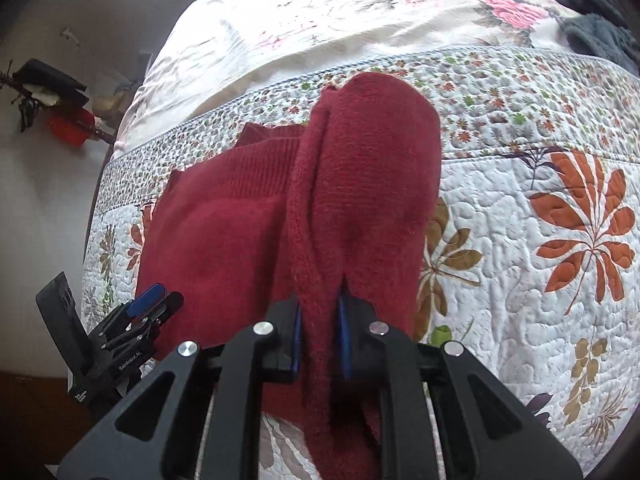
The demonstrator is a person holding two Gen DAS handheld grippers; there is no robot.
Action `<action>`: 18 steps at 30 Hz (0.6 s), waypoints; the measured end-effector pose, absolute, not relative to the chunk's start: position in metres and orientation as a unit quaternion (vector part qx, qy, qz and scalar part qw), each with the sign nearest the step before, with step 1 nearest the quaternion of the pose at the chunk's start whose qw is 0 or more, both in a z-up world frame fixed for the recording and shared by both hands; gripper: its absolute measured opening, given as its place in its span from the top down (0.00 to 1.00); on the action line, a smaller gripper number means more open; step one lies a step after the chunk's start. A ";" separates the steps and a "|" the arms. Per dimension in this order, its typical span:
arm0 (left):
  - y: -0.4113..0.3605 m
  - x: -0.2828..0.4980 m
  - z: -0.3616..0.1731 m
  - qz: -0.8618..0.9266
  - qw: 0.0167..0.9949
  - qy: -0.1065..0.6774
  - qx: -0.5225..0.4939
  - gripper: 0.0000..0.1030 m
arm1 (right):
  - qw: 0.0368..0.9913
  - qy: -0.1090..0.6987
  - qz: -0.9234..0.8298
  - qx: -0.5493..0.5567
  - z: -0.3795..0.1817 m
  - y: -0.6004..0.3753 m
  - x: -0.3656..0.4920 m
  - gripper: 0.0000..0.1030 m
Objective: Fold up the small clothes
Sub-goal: 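Open the right tool and release the folded side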
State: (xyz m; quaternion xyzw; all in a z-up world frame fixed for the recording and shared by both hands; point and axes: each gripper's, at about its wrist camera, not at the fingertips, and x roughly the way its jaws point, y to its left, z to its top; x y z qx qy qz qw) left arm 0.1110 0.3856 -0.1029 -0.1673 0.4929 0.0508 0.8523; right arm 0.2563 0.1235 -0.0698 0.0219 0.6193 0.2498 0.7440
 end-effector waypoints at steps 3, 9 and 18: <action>0.391 0.108 -0.100 0.053 0.854 0.489 -0.171 0.38 | 0.741 0.626 0.243 0.004 -0.076 0.145 0.252 0.88; 0.404 0.104 -0.095 0.054 0.854 0.481 -0.190 0.39 | 0.733 0.638 0.233 -0.029 -0.095 0.176 0.243 0.86; 0.412 0.101 -0.093 0.052 0.852 0.478 -0.207 0.38 | 0.656 0.696 0.279 0.086 -0.122 0.188 0.250 0.52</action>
